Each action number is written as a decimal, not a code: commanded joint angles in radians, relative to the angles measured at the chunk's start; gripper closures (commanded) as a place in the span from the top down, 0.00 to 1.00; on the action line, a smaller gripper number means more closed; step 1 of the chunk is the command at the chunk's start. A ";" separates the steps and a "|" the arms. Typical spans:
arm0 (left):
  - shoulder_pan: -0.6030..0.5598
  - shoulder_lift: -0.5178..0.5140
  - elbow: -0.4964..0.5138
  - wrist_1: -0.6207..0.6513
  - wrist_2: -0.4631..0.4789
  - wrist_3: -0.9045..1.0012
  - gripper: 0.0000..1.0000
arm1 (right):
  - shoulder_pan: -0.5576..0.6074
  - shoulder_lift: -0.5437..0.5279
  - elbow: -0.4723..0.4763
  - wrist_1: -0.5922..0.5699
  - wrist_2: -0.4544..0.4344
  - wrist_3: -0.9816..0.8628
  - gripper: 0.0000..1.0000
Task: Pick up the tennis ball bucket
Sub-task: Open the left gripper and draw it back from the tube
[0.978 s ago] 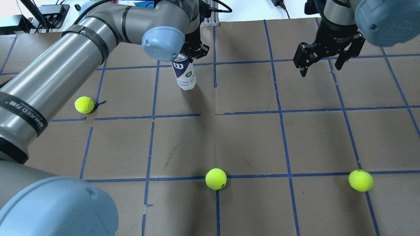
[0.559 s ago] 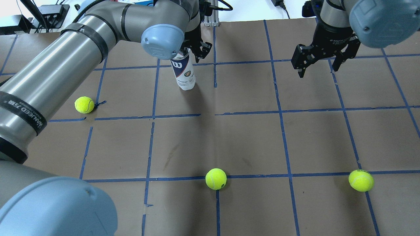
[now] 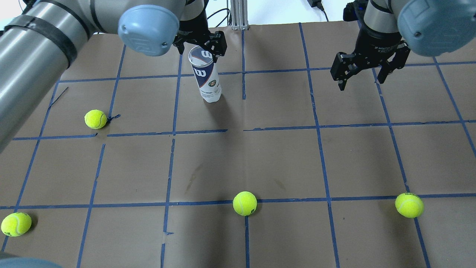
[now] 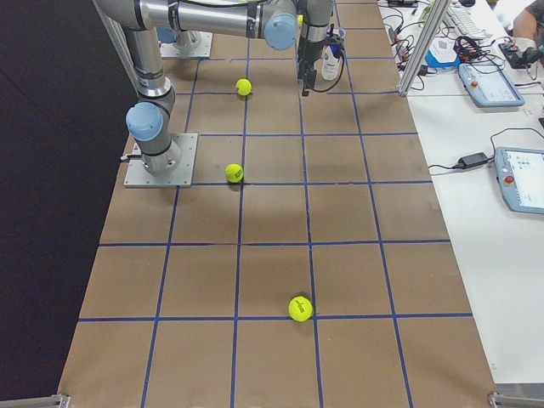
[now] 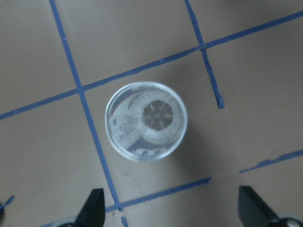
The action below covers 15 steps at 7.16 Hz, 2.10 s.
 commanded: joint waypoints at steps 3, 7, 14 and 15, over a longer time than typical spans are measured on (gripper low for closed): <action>0.146 0.270 -0.244 -0.043 -0.047 -0.081 1.00 | 0.004 -0.009 0.016 0.001 0.001 -0.005 1.00; 0.180 0.296 -0.257 -0.046 -0.074 -0.078 1.00 | 0.000 -0.007 0.006 -0.007 0.006 0.001 1.00; 0.180 0.300 -0.259 -0.045 -0.074 -0.078 1.00 | -0.005 -0.009 -0.049 -0.007 0.058 0.067 1.00; 0.180 0.300 -0.257 -0.045 -0.074 -0.078 1.00 | -0.003 0.007 -0.053 -0.013 0.061 0.133 1.00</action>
